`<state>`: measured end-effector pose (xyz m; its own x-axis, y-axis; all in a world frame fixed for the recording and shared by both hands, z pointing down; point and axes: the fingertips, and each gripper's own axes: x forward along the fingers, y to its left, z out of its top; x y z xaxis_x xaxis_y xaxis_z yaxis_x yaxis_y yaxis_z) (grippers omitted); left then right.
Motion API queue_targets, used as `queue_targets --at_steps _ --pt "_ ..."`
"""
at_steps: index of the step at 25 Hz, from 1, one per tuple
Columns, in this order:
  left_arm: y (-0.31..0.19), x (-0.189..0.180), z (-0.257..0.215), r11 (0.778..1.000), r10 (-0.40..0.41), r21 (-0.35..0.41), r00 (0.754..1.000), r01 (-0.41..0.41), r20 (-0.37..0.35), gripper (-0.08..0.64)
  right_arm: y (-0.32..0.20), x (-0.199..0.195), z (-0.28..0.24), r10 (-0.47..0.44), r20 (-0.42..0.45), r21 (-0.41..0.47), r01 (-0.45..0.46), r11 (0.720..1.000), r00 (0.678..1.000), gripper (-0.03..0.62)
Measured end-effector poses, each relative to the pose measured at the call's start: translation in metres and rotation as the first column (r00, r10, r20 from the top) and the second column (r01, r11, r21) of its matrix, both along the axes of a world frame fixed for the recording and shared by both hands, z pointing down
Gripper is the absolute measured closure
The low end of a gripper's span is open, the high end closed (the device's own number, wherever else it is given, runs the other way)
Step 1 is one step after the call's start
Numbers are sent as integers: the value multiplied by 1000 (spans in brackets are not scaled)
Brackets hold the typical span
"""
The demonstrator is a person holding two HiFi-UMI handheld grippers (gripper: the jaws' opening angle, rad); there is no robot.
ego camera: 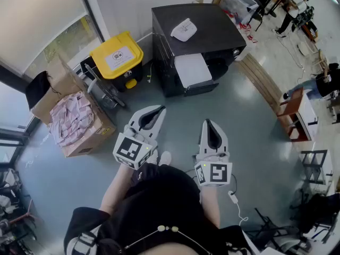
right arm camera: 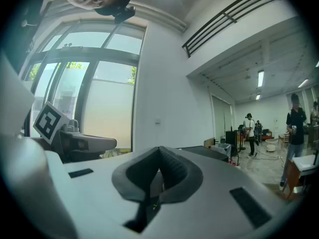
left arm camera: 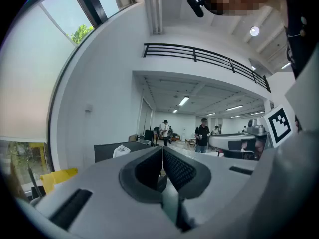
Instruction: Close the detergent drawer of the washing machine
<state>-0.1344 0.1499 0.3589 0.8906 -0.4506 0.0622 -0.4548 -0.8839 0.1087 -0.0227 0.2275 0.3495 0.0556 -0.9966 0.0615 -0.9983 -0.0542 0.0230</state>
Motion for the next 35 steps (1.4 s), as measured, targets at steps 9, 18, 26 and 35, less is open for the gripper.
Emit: queue_targets --at_steps 9,18,26,35 --pt "5 6 -1 1000 20 -12 999 -20 -29 551 2 8 -2 2 9 5 -2 1000 1000 592" --pt "11 10 6 997 44 -53 998 -46 -39 551 19 19 10 7 61 16 -8 1000 998 592" --pt "14 14 20 994 23 -107 999 -26 -28 448 53 58 43 53 54 -67 -49 997 997 592" --pt "21 22 30 995 -13 -99 1000 14 3 448 66 78 55 5 152 -63 4 998 988 591"
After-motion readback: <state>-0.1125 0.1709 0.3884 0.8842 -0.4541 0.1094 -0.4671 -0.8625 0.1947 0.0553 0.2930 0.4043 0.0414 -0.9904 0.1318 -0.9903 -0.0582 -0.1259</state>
